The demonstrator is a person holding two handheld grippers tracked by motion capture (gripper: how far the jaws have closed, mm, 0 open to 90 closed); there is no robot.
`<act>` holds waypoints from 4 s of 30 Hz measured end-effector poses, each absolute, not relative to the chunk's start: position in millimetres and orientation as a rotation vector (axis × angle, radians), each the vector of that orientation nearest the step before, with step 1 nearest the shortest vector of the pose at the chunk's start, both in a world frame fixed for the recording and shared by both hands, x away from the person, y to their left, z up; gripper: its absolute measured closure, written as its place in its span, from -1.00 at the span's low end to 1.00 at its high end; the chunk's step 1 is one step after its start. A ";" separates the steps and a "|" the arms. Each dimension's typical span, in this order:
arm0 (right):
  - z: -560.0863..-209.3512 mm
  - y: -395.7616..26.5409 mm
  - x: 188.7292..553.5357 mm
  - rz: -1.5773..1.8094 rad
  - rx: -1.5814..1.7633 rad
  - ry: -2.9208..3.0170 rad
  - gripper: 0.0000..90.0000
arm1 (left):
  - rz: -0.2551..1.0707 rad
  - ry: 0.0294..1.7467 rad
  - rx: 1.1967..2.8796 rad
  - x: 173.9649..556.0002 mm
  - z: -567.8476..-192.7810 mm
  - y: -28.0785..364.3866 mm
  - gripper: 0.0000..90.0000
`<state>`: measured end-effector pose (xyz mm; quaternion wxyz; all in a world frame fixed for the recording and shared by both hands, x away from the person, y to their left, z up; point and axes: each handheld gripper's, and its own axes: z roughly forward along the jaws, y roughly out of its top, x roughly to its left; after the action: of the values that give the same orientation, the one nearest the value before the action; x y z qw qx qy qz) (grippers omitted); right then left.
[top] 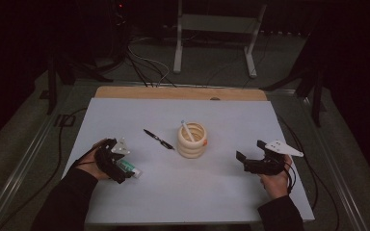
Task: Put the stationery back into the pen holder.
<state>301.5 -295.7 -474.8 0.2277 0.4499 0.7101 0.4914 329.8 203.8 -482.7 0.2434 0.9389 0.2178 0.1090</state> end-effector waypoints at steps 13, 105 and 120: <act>-476.2 -297.1 302.9 1.360 1.262 1.958 -1.00 | 0.232 0.439 2.733 328.6 -494.1 181.4 -0.20; -476.5 -299.6 301.8 1.395 1.273 1.949 -1.00 | 0.380 0.713 2.285 357.9 -416.2 156.4 0.47; -476.8 -299.5 302.1 1.397 1.273 1.951 -1.00 | 0.382 0.700 2.260 365.7 -409.2 142.7 0.47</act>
<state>302.1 -299.5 -476.8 0.2110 0.4582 0.7019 0.5028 365.7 142.7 -409.2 0.3637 0.8784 0.2721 0.1486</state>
